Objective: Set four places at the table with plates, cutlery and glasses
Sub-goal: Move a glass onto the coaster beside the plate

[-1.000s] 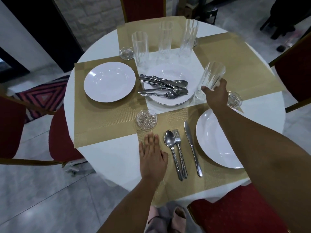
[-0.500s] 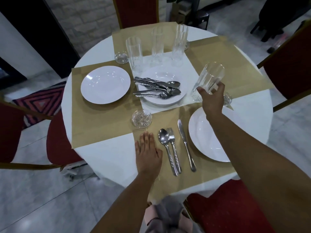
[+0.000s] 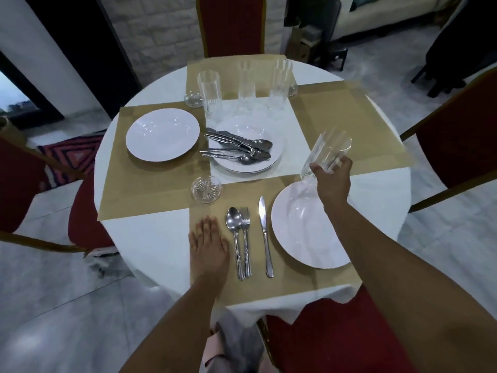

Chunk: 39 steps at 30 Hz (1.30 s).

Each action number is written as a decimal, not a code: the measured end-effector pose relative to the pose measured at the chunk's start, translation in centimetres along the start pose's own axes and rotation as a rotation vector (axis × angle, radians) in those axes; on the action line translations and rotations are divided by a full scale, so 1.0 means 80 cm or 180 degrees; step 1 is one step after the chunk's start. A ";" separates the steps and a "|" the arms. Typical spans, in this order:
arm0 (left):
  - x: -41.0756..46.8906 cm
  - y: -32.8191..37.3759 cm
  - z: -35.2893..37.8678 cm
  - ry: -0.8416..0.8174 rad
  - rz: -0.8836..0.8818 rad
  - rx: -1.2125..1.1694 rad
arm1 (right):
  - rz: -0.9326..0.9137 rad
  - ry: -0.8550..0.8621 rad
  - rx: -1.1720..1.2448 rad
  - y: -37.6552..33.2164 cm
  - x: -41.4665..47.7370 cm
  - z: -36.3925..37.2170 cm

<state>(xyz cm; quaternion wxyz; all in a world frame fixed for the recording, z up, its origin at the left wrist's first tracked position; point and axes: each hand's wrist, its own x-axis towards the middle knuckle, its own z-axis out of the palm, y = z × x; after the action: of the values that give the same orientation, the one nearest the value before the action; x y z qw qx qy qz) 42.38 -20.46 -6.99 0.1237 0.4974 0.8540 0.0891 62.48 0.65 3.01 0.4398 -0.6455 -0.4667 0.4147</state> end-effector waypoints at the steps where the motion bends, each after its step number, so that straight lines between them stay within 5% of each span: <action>1: 0.000 0.002 0.001 0.0015 -0.0017 -0.0011 | 0.0011 -0.0006 -0.0006 0.001 0.004 -0.006; 39: 0.000 0.000 0.017 0.0317 -0.0115 -0.0019 | -0.0248 -0.0105 -0.0422 0.045 0.087 -0.055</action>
<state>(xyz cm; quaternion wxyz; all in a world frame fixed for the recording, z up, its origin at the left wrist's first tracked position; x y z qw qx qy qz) 42.75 -20.44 -8.26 0.0841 0.4764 0.8677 0.1141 69.05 5.97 -0.12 0.4042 -0.6477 -0.5251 0.3760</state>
